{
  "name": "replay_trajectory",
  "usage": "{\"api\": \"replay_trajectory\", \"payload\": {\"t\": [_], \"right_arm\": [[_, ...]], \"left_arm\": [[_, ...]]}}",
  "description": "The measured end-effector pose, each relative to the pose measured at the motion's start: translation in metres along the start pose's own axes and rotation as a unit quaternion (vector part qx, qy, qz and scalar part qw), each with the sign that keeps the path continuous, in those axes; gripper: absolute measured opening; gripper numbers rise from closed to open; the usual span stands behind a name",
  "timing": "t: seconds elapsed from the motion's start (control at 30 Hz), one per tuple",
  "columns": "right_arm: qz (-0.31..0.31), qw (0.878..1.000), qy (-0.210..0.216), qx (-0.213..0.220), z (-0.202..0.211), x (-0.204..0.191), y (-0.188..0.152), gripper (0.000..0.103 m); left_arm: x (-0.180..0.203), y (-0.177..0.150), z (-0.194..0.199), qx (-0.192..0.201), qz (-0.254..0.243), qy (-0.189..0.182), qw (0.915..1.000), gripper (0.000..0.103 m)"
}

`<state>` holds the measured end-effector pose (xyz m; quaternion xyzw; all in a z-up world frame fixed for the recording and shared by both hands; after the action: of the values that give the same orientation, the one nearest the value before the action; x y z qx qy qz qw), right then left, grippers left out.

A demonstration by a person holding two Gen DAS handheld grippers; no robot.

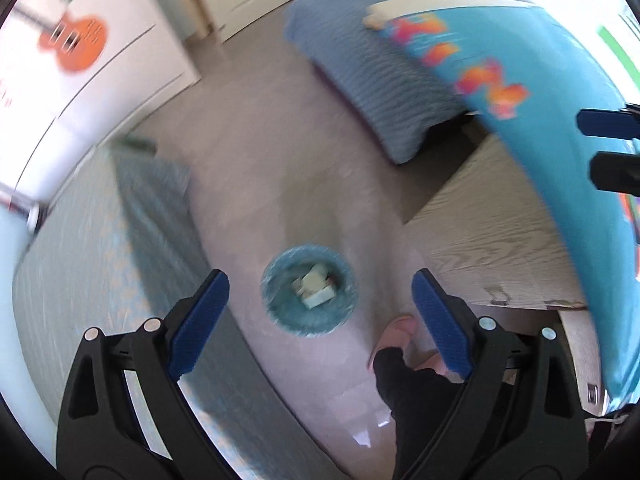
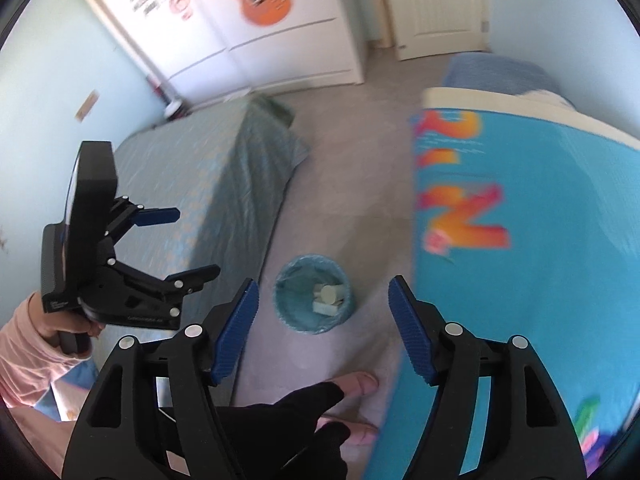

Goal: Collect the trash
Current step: 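Move the right tool to the yellow sponge while the left tool approaches the DARLIE box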

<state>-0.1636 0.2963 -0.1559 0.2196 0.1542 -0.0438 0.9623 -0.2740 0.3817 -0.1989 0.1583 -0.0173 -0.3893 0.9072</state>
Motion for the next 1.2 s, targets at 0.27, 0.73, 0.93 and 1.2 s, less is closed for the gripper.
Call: {"api": "replay_trajectory", "payload": {"t": [0.27, 0.73, 0.93, 1.2], "right_arm": [[-0.095, 0.991, -0.073, 0.058, 0.084, 0.067, -0.067, 0.073], [-0.263, 0.94, -0.185, 0.113, 0.194, 0.168, -0.222, 0.073], [-0.301, 0.919, -0.223, 0.125, 0.227, 0.202, -0.267, 0.078], [-0.323, 0.906, -0.246, 0.119, 0.246, 0.242, -0.3, 0.079]], "left_arm": [[0.118, 0.026, 0.022, 0.031, -0.132, -0.051, 0.9894, 0.09], [0.3, 0.025, 0.051, 0.05, -0.313, -0.105, 0.9426, 0.091], [0.349, 0.031, 0.052, 0.048, -0.345, -0.117, 0.9298, 0.091], [0.398, 0.039, 0.046, 0.031, -0.354, -0.128, 0.926, 0.094]]}}
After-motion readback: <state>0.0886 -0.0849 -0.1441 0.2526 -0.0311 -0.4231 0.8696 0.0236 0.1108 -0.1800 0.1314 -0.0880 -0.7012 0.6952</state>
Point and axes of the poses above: each gripper's, at about its wrist camera, not at the fingertips, and z roughly against the way its jaws point, x to its right, y to its top, the point moved 10 cm from there along -z, roughly the way its jaws point, and after that the axes turned 2 degrees about y, right-handed, at the moved point
